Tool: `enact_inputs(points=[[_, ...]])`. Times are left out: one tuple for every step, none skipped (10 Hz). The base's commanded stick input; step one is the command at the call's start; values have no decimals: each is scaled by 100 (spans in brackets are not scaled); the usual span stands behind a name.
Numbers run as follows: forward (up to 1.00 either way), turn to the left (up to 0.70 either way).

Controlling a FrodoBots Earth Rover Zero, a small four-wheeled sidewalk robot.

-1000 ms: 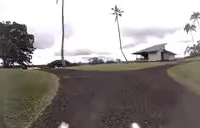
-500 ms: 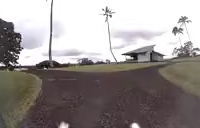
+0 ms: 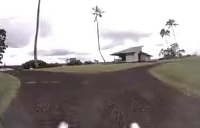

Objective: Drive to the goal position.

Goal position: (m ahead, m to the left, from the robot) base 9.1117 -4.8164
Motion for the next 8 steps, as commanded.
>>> enact_inputs(points=[[70,0],[70,0],[70,0],[70,0],[70,0],[70,0],[70,0],[70,0]])
